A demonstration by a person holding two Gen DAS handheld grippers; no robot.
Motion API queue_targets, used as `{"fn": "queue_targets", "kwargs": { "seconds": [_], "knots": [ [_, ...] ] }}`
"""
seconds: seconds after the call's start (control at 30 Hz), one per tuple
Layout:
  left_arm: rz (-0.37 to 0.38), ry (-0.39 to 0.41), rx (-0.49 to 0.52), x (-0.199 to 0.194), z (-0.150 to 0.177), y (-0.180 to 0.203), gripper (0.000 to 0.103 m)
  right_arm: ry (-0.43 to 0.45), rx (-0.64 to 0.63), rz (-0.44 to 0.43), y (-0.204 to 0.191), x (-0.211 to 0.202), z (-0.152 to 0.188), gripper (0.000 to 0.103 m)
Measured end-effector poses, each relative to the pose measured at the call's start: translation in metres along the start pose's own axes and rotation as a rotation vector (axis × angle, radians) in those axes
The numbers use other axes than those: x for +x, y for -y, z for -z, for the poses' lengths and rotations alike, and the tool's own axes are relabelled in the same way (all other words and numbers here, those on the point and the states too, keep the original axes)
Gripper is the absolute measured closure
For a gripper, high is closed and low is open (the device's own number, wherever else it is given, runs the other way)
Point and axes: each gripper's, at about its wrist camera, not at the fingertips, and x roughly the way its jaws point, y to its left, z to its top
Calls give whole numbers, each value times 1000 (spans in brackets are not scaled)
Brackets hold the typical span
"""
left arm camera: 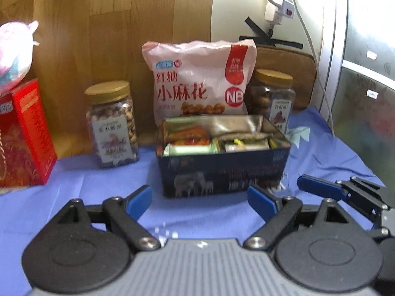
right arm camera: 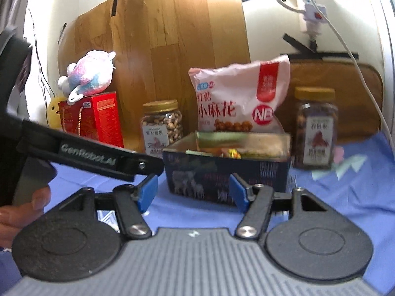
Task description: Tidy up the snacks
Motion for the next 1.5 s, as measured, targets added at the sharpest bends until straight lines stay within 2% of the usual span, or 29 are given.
{"fn": "queue_targets", "kwargs": {
  "seconds": [0.23, 0.4, 0.53, 0.7, 0.77, 0.83, 0.9, 0.97, 1.07, 1.2, 1.37, 1.5],
  "knots": [
    [-17, 6, -34, -19, 13, -12, 15, -21, 61, 9, 3, -14, -2, 35],
    [-51, 18, -30, -29, 21, -21, 15, 6, 133, 0, 22, -30, -29, 35],
    [-63, 23, -45, -36, 25, -31, 15, 49, 215, 20, 53, -51, -83, 35],
    [-79, 22, -62, -38, 29, -38, 15, 90, 324, 54, 88, -80, -179, 35],
    [-93, 17, -60, -38, 30, -38, 15, 84, 302, 109, 91, -85, -219, 35],
    [-101, 17, -62, -38, 32, -36, 15, 129, 233, 176, 85, -97, -255, 35],
    [-102, 20, -69, -38, 33, -36, 15, 191, 181, 204, 75, -110, -270, 26],
    [-108, 15, -73, -36, 34, -34, 15, 225, 162, 171, 67, -116, -261, 23],
    [-126, -4, -66, -32, 35, -32, 15, 199, 107, 124, 48, -106, -212, 23],
    [-149, -13, -52, -30, 37, -27, 13, 101, 15, 77, 18, -80, -107, 23],
    [-182, -37, -38, -21, 41, -16, 9, 64, -23, 70, -19, -58, 1, 23],
    [-210, -36, -12, -16, 45, -4, 4, 76, -21, 99, -31, -50, 43, 22]
  ]
}}
